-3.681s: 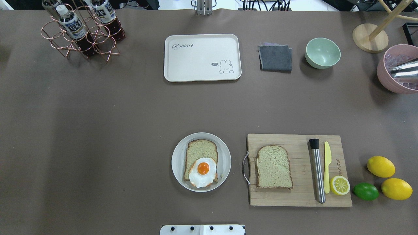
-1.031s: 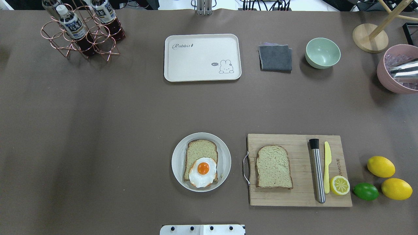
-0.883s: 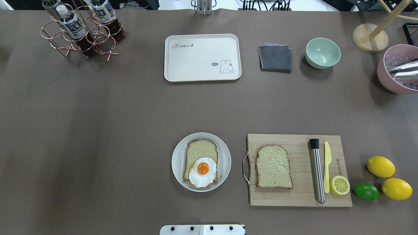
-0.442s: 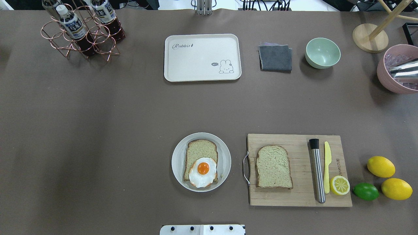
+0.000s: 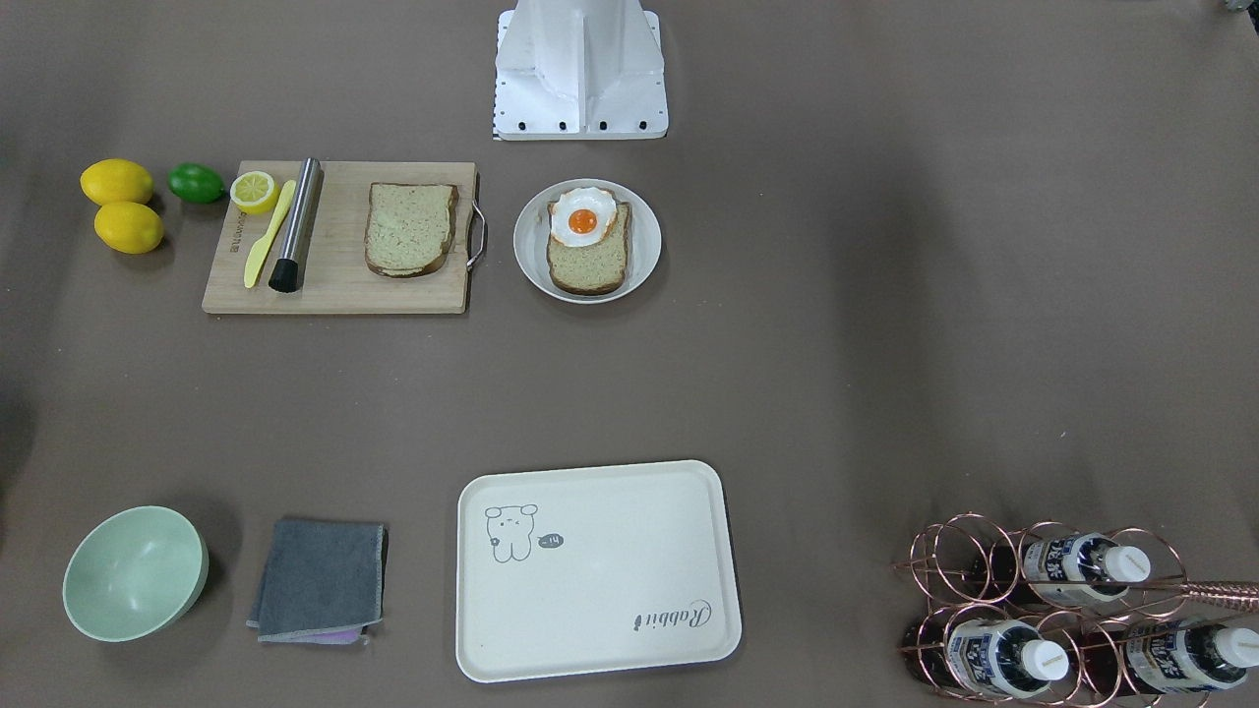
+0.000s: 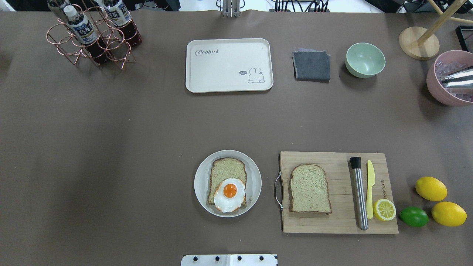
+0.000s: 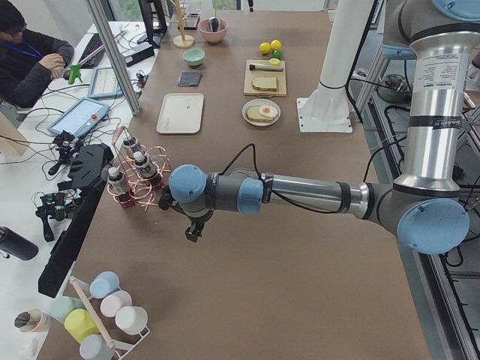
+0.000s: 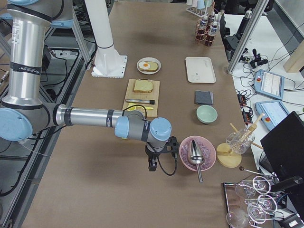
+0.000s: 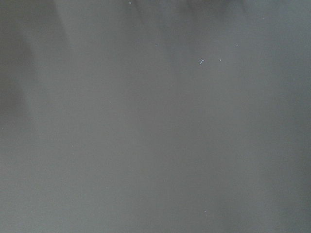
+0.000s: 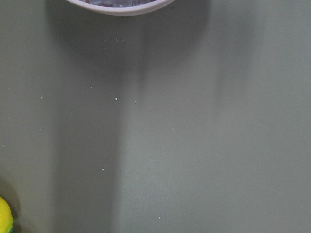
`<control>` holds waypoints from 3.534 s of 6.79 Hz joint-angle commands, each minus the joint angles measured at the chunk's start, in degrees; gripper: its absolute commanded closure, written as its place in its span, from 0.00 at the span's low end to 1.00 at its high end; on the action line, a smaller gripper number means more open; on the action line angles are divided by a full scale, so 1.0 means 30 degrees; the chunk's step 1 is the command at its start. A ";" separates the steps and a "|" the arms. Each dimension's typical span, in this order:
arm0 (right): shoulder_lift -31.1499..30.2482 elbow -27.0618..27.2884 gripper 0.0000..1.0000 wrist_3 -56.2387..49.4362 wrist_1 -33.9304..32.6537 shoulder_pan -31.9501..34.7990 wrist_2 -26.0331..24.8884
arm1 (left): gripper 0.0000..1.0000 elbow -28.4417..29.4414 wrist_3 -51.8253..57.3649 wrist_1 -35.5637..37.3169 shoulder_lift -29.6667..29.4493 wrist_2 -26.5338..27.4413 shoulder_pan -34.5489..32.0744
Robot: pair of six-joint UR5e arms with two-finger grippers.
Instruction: Make sandwich and place on tray
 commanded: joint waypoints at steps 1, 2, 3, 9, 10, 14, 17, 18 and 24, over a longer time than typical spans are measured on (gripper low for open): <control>0.0008 0.0022 0.00 0.0019 0.0000 0.0000 -0.0023 | 0.02 -0.0150 0.0132 -0.0929 -0.0105 0.0230 -0.0004; 0.0037 0.0081 0.00 -0.0009 0.0754 0.0000 0.0006 | 0.02 -0.0383 0.0102 -0.1051 -0.0277 0.0056 0.0025; 0.0038 -0.0151 0.00 0.0309 0.2850 0.0000 -0.0081 | 0.02 -0.0443 0.0015 -0.1835 -0.0482 0.0142 0.0025; 0.0917 0.1394 0.00 0.7555 0.9424 -0.2480 0.1149 | 0.00 -0.2224 -0.6917 -0.3776 -0.3825 0.0986 0.4232; 0.0946 0.1951 0.00 1.1465 1.1058 -0.4666 0.0888 | 0.00 -0.3101 -0.9800 -0.3806 -0.3940 0.1456 0.5665; 0.1208 0.4938 0.02 2.5919 1.5264 -1.3689 -0.4515 | 0.02 -0.3989 -1.9069 -0.8658 -0.3970 0.3422 1.0298; 0.2052 0.5239 0.03 3.0334 1.5263 -1.9701 -1.0174 | 0.02 -0.3959 -2.1284 -0.9782 -0.4058 0.6792 1.2591; 0.2668 0.4773 0.03 3.0545 1.5292 -2.0587 -1.0856 | 0.02 -0.3959 -2.1285 -0.9783 -0.4087 0.6822 1.2593; 0.2645 0.4535 0.48 3.0255 1.5205 -2.2147 -1.2093 | 0.02 -0.3901 -2.1226 -0.9812 -0.4087 0.6822 1.2622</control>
